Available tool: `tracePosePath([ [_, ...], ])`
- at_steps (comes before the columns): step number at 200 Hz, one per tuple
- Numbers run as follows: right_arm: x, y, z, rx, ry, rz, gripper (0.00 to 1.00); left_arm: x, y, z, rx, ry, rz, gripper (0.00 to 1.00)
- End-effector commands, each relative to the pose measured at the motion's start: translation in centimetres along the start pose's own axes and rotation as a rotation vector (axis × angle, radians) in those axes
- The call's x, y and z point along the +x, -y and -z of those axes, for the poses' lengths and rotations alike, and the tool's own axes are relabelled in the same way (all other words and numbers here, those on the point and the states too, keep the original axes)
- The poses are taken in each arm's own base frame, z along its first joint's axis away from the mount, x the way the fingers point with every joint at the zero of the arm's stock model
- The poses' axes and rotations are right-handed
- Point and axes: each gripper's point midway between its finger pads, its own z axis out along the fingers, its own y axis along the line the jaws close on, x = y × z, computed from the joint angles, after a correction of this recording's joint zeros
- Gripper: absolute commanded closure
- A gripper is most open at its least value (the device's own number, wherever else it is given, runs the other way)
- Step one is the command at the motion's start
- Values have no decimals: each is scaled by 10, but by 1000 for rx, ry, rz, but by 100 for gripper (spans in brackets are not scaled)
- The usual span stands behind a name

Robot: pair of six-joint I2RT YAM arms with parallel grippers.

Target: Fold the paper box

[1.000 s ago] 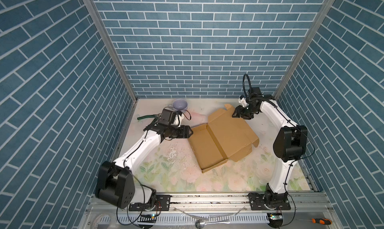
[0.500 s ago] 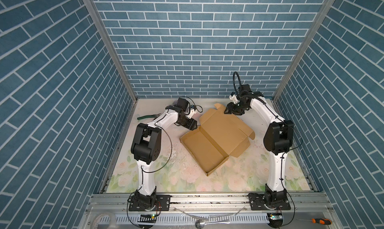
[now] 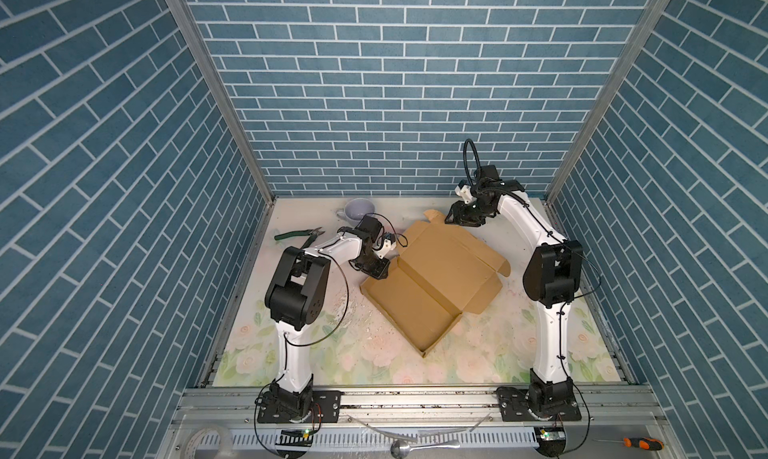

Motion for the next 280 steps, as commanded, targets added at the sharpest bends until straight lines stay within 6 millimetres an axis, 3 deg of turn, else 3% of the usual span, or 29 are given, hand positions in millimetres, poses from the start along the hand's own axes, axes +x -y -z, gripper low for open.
tracePosePath([
  [1, -5, -28, 10, -57, 7, 13, 44, -11, -2, 18, -37, 83, 40, 77],
  [29, -12, -44, 23, -88, 37, 14, 42, -9, -5, 22, -63, 122, 94, 89],
  [32, -16, -50, 37, -93, 66, 24, 41, -8, -5, 23, -67, 127, 100, 90],
  [59, -25, -51, 69, -33, 148, 32, 35, 3, -13, 27, -122, 150, 174, 96],
  [99, -22, -14, 107, 9, 240, -95, 35, 29, -18, 29, -169, 169, 340, 96],
  [135, -6, 28, 123, 5, 276, -217, 33, 46, -11, 27, -126, 199, 507, 95],
  [158, 9, 38, 118, -45, 259, -262, 31, 55, -2, 27, -94, 231, 598, 92],
  [186, 27, 43, 92, -121, 197, -291, 25, 57, 4, 27, -68, 259, 621, 83],
  [206, 30, 47, 74, -157, 158, -304, 21, 55, 6, 31, -64, 253, 598, 77],
  [244, 41, 64, 39, -160, 75, -342, 19, 45, 13, 42, -34, 272, 581, 62],
  [280, 57, 71, 21, -167, 24, -360, 19, 41, 21, 60, 25, 292, 575, 43],
])
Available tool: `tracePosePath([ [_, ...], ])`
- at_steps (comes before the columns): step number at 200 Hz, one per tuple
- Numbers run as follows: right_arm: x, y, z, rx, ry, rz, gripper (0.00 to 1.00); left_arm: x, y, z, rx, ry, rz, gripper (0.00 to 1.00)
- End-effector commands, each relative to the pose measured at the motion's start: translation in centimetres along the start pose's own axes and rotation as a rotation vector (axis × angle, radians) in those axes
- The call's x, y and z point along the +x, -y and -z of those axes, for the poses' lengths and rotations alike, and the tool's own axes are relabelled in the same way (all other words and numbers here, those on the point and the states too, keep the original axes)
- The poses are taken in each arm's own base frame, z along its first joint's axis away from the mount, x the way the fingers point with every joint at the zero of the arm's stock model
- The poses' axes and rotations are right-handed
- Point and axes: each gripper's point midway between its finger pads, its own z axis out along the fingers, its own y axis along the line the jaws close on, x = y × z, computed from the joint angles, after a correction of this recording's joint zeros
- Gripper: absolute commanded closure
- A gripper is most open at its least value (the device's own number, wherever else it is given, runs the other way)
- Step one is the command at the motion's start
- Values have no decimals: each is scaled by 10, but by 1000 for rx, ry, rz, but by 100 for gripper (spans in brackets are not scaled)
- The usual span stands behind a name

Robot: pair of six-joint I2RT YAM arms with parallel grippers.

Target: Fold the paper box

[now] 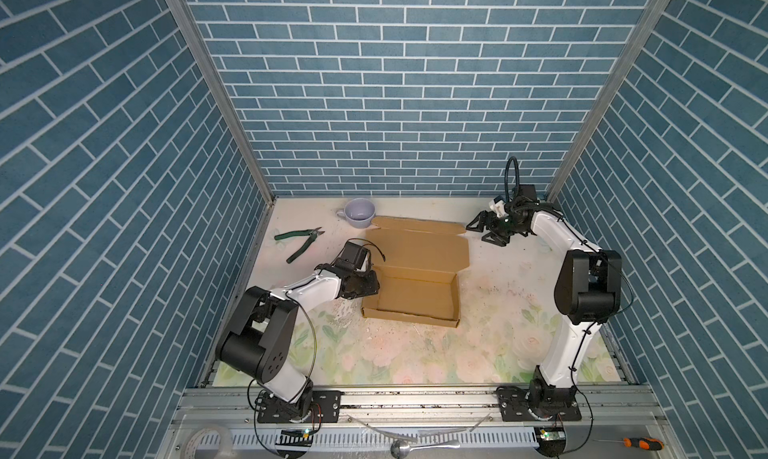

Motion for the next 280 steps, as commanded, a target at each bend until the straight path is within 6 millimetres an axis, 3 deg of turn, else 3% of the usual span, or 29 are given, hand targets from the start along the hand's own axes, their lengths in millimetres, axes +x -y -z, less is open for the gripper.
tracePosePath([
  [1, 11, 5, -10, -22, -46, -4, 19, -10, 13, 19, 64, 13, -2, 42],
  [51, 16, 16, -34, -35, -106, -30, 23, -53, 11, 59, 127, 52, -39, 30],
  [72, 12, 23, -42, -20, -114, -43, 24, -72, -1, 52, 116, 55, -29, 30],
  [97, 5, 27, -49, -10, -113, -65, 24, -108, -19, 39, 91, 72, -9, 29],
  [117, -2, 23, -52, -29, -115, -75, 25, -132, -21, 20, 119, 66, -18, 26],
  [127, 1, 33, -65, -33, -145, -103, 27, -140, -19, 9, 139, 38, -31, 25],
  [157, 5, 34, -74, -64, -174, -119, 35, -149, -21, -31, 198, -37, 9, 24],
  [178, 8, 33, -75, -87, -182, -122, 39, -153, -18, -48, 235, -55, 36, 26],
  [205, 13, 31, -79, -111, -196, -121, 46, -152, -14, -58, 245, -84, 11, 33],
  [231, 14, 28, -82, -118, -200, -114, 51, -148, -16, -66, 242, -104, -6, 47],
  [263, 12, 27, -83, -124, -201, -111, 56, -147, -21, -70, 235, -118, -24, 49],
  [280, 11, 25, -84, -128, -201, -106, 58, -147, -22, -72, 239, -123, -26, 55],
])
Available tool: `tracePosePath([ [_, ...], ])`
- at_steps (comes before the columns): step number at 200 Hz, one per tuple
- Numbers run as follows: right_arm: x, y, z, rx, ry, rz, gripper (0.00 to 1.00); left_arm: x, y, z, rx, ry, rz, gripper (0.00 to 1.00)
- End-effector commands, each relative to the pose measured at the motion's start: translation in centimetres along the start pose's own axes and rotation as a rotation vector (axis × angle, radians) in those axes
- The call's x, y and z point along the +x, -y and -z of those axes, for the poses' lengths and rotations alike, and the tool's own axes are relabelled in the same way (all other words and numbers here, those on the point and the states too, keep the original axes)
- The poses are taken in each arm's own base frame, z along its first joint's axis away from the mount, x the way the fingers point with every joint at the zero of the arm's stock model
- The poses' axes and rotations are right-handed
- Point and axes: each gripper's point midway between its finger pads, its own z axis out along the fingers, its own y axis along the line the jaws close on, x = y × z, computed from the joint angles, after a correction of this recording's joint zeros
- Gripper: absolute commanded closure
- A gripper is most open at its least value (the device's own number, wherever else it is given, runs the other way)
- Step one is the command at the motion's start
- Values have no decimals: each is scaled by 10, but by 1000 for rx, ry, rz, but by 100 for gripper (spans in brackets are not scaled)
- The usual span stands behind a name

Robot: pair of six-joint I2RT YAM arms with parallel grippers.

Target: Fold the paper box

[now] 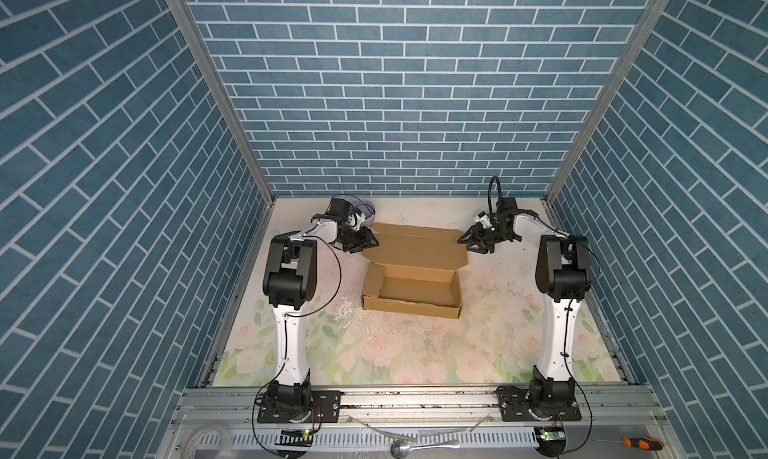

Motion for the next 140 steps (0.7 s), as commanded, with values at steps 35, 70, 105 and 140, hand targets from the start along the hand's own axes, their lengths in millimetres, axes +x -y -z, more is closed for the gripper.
tracePosePath([
  [35, 7, -2, -12, -21, -46, 18, 67, 3, -1, -6, 29, -22, -14, 64],
  [70, 11, 3, -14, -13, -46, 33, 81, -1, 6, -3, 53, 2, -30, 78],
  [105, 6, -12, -4, -40, 26, 110, 91, -5, 14, 8, 83, 63, -63, 82],
  [140, -7, -29, 17, -37, 176, 225, 100, -10, 22, 25, 107, 135, -93, 83],
])
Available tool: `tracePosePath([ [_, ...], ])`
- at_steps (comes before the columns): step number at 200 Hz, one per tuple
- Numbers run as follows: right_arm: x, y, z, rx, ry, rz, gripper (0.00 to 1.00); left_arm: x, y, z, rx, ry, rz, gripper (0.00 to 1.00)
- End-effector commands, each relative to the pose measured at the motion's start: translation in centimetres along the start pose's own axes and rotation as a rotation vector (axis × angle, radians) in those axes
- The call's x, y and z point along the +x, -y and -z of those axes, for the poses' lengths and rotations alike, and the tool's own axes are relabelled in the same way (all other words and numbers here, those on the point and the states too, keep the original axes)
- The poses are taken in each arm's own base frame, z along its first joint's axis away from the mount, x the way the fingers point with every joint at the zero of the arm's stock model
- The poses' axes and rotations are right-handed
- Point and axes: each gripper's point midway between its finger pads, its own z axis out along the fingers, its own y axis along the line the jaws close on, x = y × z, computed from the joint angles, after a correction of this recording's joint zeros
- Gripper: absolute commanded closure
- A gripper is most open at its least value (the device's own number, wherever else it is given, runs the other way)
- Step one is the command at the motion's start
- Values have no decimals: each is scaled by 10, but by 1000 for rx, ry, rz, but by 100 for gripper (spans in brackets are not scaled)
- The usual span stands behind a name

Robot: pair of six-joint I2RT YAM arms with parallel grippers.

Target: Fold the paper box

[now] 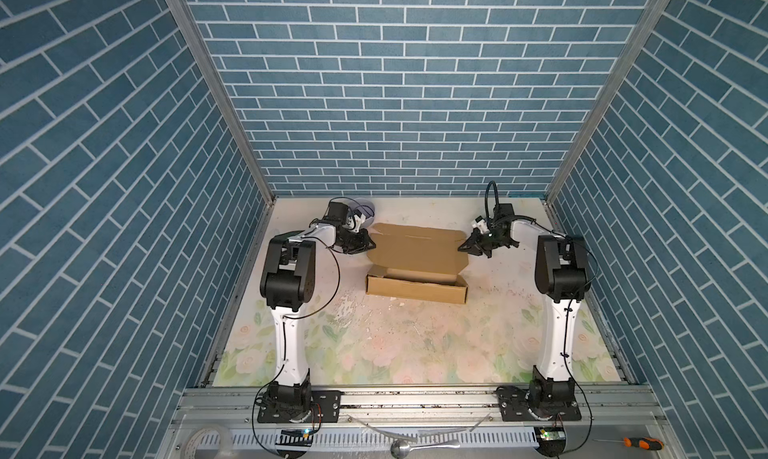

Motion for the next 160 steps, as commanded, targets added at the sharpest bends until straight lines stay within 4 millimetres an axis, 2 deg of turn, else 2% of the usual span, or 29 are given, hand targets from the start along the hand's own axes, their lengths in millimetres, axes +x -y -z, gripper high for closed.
tracePosePath([
  [1, -21, -38, 29, -26, 160, 170, 100, -18, 18, 20, 42, 87, -59, 83],
  [62, -32, -75, 62, -60, 373, 357, 100, -25, 39, 46, 84, 147, -95, 82],
  [110, -25, -105, 80, -23, 507, 568, 100, -23, 59, 64, 143, 185, -115, 75],
  [139, -19, -117, 88, 20, 566, 654, 100, -22, 68, 77, 128, 190, -171, 77],
  [160, -14, -127, 92, 20, 615, 696, 100, -18, 65, 79, 90, 186, -192, 79],
])
